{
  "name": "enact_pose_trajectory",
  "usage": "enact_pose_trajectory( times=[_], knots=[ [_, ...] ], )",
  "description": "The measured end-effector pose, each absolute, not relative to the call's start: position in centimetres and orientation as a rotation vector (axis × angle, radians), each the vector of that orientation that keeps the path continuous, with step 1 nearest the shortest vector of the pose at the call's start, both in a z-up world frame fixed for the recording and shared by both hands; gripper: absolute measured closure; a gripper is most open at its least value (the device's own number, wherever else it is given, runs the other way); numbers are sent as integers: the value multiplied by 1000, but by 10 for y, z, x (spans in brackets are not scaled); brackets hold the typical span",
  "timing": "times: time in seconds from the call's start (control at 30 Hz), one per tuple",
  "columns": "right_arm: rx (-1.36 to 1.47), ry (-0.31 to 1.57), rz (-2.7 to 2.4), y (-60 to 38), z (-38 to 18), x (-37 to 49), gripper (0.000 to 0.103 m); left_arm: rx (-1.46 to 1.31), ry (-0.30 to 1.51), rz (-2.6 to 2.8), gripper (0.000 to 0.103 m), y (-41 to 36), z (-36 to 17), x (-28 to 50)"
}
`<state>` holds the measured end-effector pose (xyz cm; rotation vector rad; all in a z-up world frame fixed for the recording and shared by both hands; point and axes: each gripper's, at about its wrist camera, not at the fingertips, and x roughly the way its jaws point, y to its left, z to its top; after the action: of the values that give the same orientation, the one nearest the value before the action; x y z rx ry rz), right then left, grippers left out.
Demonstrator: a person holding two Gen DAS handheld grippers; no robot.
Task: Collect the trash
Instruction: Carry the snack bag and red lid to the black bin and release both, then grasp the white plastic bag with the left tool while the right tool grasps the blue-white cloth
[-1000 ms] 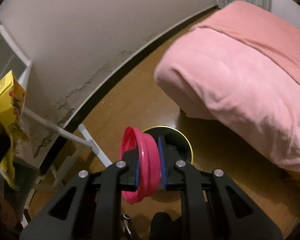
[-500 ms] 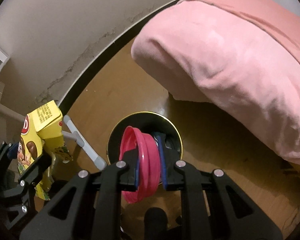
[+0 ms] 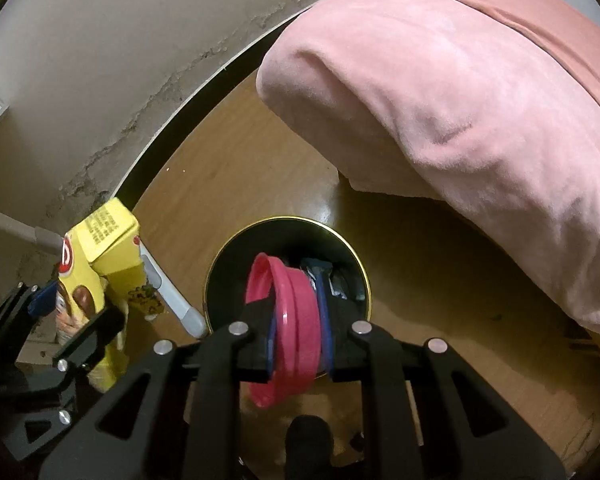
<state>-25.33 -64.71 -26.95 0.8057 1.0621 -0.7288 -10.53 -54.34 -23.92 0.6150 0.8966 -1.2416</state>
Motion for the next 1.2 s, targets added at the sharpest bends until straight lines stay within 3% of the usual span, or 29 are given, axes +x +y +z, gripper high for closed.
enact_pose_trajectory(
  times=[0.1, 0.17, 0.43, 0.73, 0.93, 1.2],
  knots=[
    [801, 1051, -725, -648, -264, -254, 77, 613, 899, -1248, 34, -547, -242, -105],
    [793, 1036, -731, -647, -258, -255, 50, 617, 893, -1245, 31, -549, -241, -105],
    [775, 1004, -751, -637, -222, -268, 45, 617, 851, -1262, 23, -541, -217, -114],
    [647, 924, -747, -604, -127, -274, 32, 589, 695, -1298, 14, -490, -123, -133],
    [501, 824, -592, -555, -53, -215, 28, 478, 620, -1202, 11, -406, -48, -100],
    [362, 824, -262, -448, -21, -83, 26, 349, 683, -705, 11, -242, -17, 7]
  ],
)
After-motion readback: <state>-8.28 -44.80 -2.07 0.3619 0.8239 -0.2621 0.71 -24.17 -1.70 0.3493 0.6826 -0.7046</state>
